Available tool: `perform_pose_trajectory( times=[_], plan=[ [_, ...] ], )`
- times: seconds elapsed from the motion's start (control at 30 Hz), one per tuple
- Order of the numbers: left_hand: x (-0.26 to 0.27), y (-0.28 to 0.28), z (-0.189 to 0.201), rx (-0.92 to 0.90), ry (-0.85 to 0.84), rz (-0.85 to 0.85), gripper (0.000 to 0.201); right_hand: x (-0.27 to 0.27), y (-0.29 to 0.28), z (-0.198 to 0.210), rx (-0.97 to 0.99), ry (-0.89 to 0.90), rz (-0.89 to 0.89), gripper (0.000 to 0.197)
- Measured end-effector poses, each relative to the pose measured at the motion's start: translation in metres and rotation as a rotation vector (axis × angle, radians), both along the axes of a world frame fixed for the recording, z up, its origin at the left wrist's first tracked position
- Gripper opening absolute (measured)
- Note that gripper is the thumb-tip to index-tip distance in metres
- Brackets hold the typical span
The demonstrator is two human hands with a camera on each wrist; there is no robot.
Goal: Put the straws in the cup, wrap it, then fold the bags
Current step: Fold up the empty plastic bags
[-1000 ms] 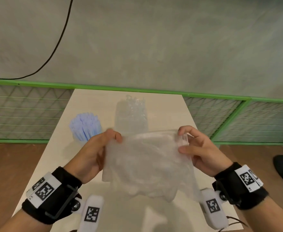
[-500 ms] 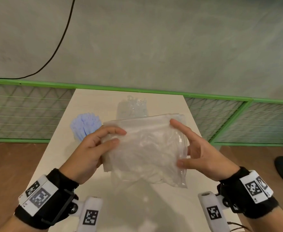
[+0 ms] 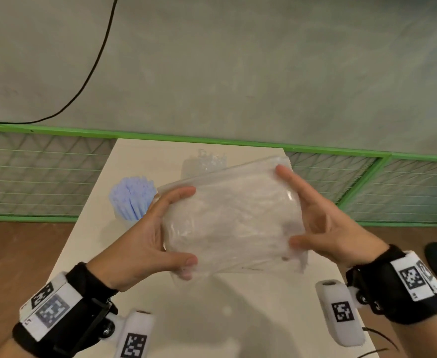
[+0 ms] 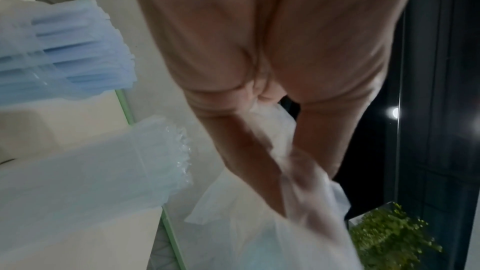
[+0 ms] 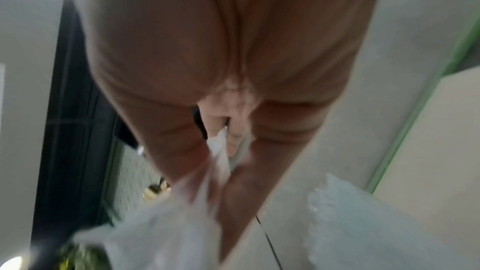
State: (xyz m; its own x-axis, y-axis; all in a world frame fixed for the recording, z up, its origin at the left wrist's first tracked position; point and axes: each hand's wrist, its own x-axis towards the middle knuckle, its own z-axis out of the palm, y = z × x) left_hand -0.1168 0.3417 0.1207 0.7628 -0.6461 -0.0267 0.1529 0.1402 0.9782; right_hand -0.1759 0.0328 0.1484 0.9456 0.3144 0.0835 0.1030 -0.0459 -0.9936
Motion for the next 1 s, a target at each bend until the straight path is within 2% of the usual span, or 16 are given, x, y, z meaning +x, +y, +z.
perform_pose_trajectory(
  times=[0.1,0.17,0.23,0.33,0.37,0.47,0.53,0.7,0.73,0.8,0.87,0.93,1.0],
  plan=[
    [0.002,-0.005,0.006,-0.091,-0.020,0.089,0.099,0.005,0.003,-0.012,0.557,0.092,-0.113,0.094],
    [0.003,-0.010,0.005,-0.151,-0.057,0.149,0.105,0.006,0.014,-0.030,0.842,0.234,-0.097,0.090],
    [0.006,-0.017,-0.001,-0.190,-0.100,0.215,0.103,0.006,0.034,-0.050,0.953,0.294,-0.007,0.087],
    [0.004,-0.028,-0.012,-0.113,-0.219,0.338,0.099,0.004,0.065,-0.059,0.876,0.311,-0.008,0.106],
    [0.003,-0.031,-0.016,-0.053,-0.270,0.361,0.098,0.004,0.074,-0.058,0.839,0.270,-0.019,0.103],
    [-0.002,-0.035,-0.022,0.053,-0.365,0.409,0.091,0.007,0.094,-0.041,0.662,0.173,-0.220,0.056],
    [-0.005,-0.035,-0.022,0.053,-0.397,0.421,0.084,0.013,0.097,-0.038,0.628,0.187,-0.363,0.039],
    [-0.005,-0.011,-0.018,-0.167,-0.305,0.537,0.035,0.019,0.075,-0.039,0.647,0.225,-0.518,0.034],
    [-0.004,-0.003,-0.019,-0.157,-0.270,0.573,0.028,0.019,0.068,-0.037,0.651,0.240,-0.518,0.034],
    [0.002,0.013,-0.023,-0.037,-0.208,0.634,0.027,0.016,0.055,-0.033,0.656,0.263,-0.452,0.037],
    [0.008,0.019,-0.023,0.081,-0.138,0.576,0.028,0.014,0.048,-0.029,0.616,0.291,-0.359,0.040],
    [0.012,0.014,-0.017,0.117,-0.018,0.361,0.023,0.014,0.047,-0.028,0.528,0.333,-0.272,0.038],
    [0.013,0.004,-0.009,0.160,0.058,0.132,0.044,0.015,0.048,-0.028,0.390,0.360,-0.201,0.030]
  ],
)
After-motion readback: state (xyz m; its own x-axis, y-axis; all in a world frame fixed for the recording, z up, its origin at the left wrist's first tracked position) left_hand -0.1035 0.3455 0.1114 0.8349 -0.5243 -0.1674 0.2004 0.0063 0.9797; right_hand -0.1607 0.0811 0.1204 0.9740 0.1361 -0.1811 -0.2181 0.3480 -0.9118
